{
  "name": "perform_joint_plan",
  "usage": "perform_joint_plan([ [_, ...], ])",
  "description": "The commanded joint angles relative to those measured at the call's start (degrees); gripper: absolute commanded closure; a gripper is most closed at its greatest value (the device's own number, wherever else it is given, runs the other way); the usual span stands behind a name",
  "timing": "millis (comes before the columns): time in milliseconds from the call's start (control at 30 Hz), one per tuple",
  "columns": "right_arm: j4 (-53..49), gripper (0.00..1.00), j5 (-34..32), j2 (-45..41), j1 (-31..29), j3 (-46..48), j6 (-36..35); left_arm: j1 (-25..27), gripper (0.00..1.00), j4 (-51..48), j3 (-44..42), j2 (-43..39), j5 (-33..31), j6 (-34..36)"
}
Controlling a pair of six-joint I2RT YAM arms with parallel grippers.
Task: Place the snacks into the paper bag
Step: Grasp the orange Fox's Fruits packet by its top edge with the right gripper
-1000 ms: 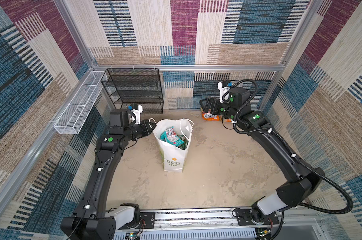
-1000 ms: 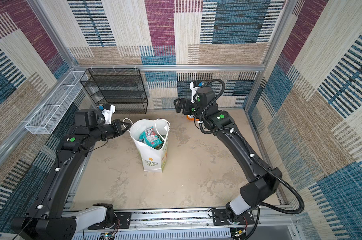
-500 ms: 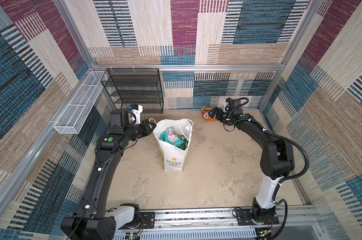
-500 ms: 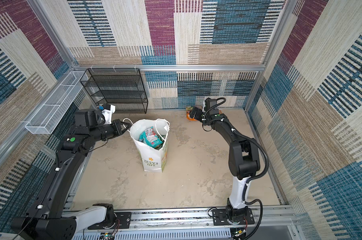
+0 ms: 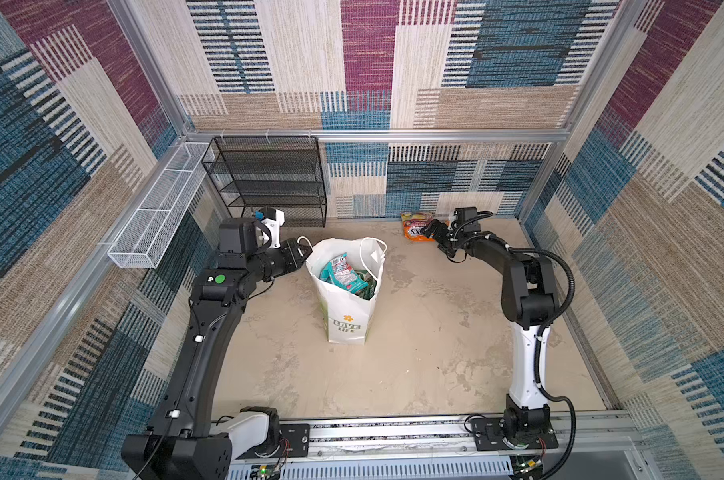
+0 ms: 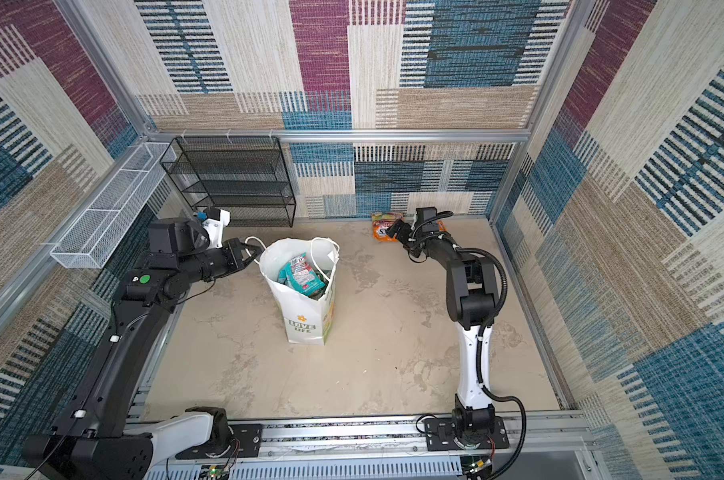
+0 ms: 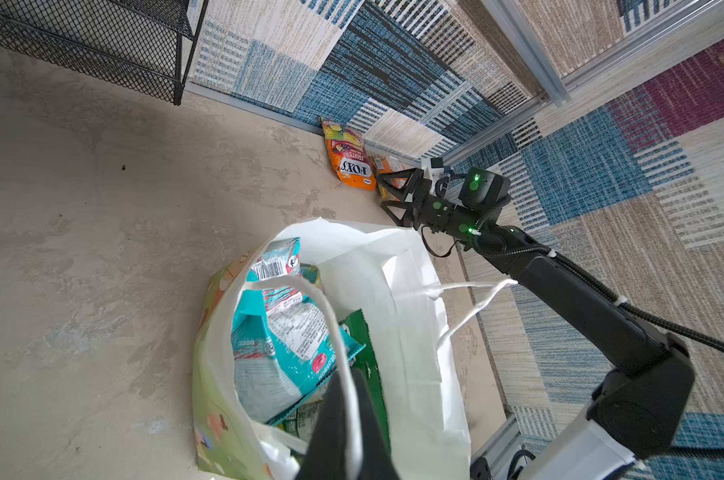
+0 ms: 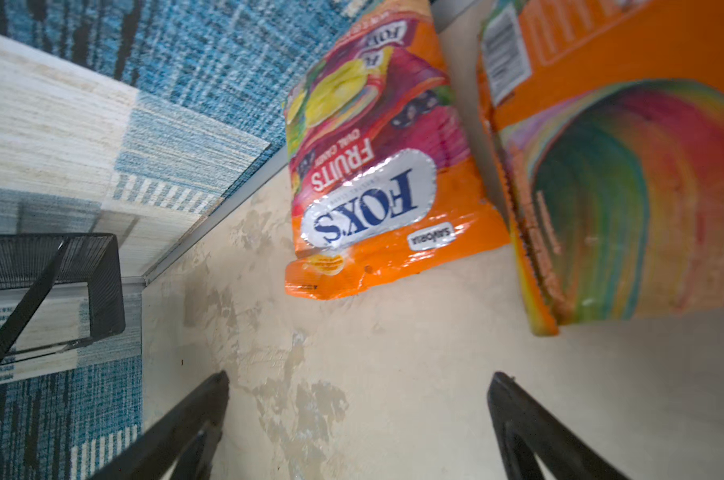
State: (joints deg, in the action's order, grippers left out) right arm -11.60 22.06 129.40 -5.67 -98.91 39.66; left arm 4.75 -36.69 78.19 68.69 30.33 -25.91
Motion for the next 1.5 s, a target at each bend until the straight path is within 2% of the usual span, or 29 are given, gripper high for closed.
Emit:
perform_joint_plan([
  [0, 4.29, 0.04, 2.13, 1.77, 0.13, -0.95, 3.03, -0.01, 0.98, 1.81, 0.24, -0.22, 0.59, -0.59],
  [300, 3.85, 0.09, 1.94, 8.24, 0.84, -7.25, 6.13, -0.1, 0.98, 1.84, 0.29, 0.03, 0.77, -0.63],
  [700, 8.1, 0.16, 3.17, 15.03, 1.19, -12.09, 14.59, -0.45, 0.98, 1.89, 0.25, -0.26, 0.98, -0.72],
  [800, 10.19, 0.24, 2.75, 15.66, 1.19, -11.89, 16.33, -0.53, 0.98, 1.88, 0.28, -0.38, 0.96, -0.72],
  [967, 12.46, 0.46, 2.89, 16.82, 1.19, -12.66, 17.49, -0.62, 0.98, 2.01, 0.22, -0.59, 1.19, -0.78],
  [1133, 13.26, 0.64, 3.02, 17.46, 1.19, -13.93, 18.34, -0.71, 0.98, 1.91, 0.11, -0.62, 0.56, -0.56],
  [1300, 13.03, 0.69, 3.2, 18.46, 1.27, -16.48, 19.21, -0.8, 0.98, 1.66, 0.12, -0.26, -0.08, -0.19],
  [1467, 10.18, 0.69, 4.09, 22.73, 1.28, -24.6, 20.34, -0.85, 0.98, 1.62, 0.19, 0.0, -0.16, -0.15],
])
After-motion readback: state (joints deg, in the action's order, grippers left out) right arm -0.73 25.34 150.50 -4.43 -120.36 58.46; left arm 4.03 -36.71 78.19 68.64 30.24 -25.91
